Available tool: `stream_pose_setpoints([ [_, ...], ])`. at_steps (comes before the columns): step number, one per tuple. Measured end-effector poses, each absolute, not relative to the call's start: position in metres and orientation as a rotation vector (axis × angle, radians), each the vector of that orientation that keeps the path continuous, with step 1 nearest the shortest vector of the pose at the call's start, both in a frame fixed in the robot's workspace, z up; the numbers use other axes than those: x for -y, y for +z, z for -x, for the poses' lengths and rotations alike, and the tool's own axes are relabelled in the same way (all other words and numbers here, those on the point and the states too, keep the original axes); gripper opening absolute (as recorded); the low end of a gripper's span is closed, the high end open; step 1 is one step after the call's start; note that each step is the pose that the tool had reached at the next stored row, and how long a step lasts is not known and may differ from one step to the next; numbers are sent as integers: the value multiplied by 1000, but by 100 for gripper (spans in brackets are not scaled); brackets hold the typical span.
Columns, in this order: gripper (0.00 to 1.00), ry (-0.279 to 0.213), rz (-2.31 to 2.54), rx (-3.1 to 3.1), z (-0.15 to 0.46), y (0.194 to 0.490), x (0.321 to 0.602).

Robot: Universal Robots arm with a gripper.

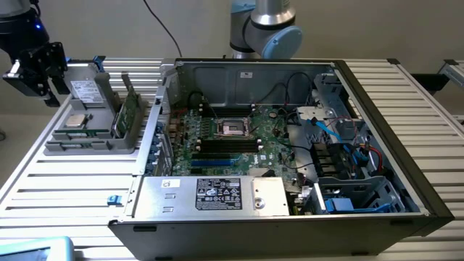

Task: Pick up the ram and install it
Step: 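Pick up the ram and move it above insertion slot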

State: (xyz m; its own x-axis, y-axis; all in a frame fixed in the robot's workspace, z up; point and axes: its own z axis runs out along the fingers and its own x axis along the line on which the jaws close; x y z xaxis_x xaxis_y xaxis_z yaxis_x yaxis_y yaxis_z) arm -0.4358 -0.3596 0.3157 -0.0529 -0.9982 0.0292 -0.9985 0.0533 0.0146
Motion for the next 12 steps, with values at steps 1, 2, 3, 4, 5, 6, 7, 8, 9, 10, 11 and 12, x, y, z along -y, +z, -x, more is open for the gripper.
stream_pose_setpoints([
  [1,49,15,-2140,2257,435,314,360],
  [2,49,15,-2140,2257,435,312,361],
  [3,49,15,-2140,2257,434,310,361],
  [4,49,15,-2140,2257,434,308,361],
  [5,49,15,-2140,2257,434,307,362],
  [6,49,15,-2140,2257,433,305,362],
  [7,49,15,-2140,2257,433,303,363],
  [8,49,15,-2140,2257,432,301,364],
  [9,49,15,-2140,2257,430,299,364],
  [10,49,15,-2140,2257,429,298,365],
  [11,49,15,-2140,2257,429,296,366],
  [12,49,15,-2140,2257,428,294,366],
])
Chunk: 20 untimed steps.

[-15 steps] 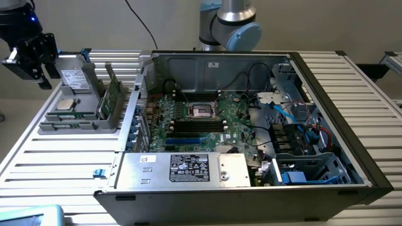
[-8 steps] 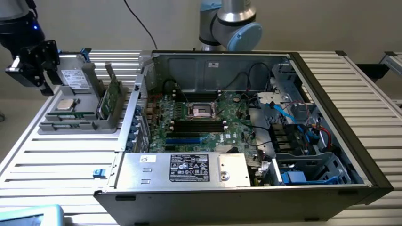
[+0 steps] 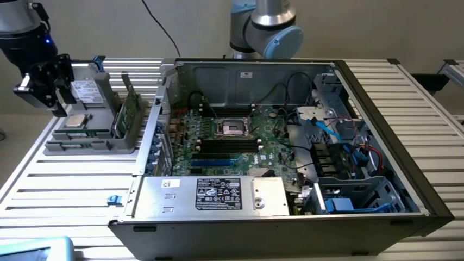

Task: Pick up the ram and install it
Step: 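Pick up the ram and move it above insertion slot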

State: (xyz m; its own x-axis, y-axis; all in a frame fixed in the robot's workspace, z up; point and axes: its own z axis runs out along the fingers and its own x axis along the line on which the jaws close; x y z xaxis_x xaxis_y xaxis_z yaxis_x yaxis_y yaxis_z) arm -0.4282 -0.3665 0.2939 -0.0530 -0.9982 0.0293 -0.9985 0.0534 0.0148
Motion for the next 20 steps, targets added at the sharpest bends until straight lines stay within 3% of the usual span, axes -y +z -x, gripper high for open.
stream_pose_setpoints([
  [20,49,15,-2140,2257,427,257,373],
])
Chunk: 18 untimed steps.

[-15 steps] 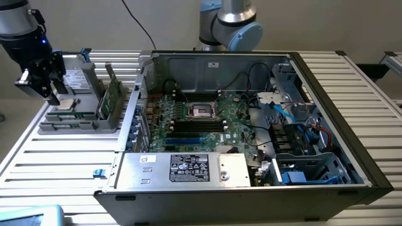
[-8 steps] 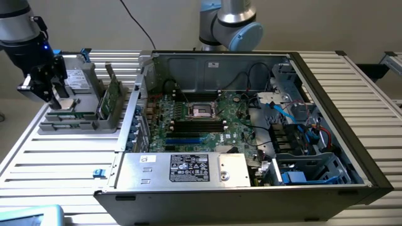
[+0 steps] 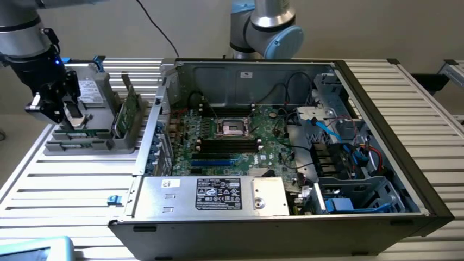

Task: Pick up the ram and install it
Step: 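Pick up the ram and move it above insertion slot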

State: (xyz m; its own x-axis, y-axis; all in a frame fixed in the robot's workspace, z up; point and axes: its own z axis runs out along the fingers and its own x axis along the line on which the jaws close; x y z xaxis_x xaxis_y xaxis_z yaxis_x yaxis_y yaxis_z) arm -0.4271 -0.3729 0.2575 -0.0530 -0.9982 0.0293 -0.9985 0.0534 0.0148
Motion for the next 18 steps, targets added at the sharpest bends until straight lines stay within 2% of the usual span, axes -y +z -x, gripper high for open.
stream_pose_setpoints([
  [18,49,15,-2140,2257,425,225,379],
])
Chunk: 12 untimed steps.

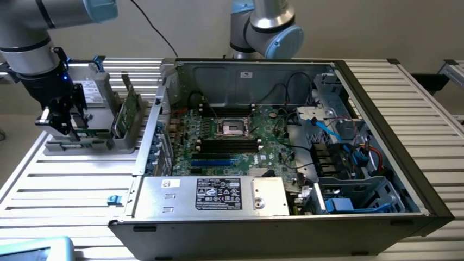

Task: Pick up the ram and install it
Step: 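Pick up the ram and move it above insertion slot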

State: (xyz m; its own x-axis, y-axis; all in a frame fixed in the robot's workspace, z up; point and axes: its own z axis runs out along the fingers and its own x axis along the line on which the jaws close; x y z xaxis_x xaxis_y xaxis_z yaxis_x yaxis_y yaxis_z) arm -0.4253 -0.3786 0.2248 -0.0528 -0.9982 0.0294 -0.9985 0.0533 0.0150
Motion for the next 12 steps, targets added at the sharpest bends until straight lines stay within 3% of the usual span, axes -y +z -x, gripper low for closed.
stream_pose_setpoints([
  [12,49,15,-2140,2257,425,203,379],
])
